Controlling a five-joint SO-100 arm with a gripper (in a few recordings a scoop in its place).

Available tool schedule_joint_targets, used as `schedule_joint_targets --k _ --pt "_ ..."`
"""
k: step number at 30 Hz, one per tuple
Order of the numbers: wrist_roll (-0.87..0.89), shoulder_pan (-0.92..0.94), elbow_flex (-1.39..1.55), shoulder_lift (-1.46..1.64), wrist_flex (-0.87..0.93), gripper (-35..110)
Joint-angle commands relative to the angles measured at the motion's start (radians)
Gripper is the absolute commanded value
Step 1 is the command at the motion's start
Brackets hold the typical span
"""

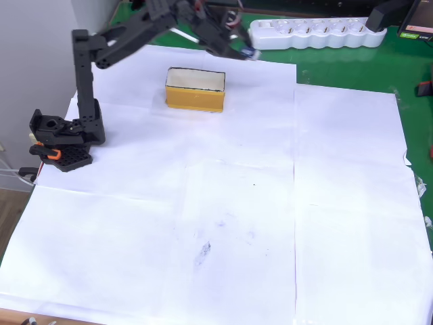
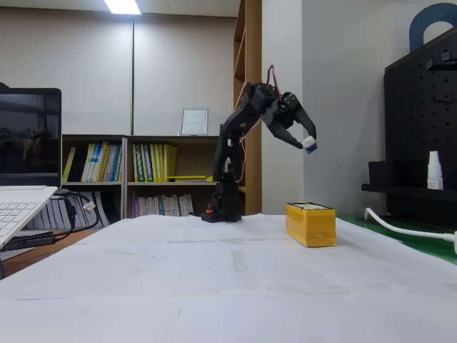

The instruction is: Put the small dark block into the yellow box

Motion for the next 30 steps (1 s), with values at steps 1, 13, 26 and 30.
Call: schedule_joint_targets --k 1,13,26,30 --pt "-0.025 -0.063 -0.037 -0.120 0.054 0" --pt "-0.100 -0.155 -0.383 -0.149 -0.129 0" --pt "-0.161 -0.175 -0.515 -0.153 -0.204 1" --pt "-0.178 -0.169 -0.532 -0.153 -0.209 11"
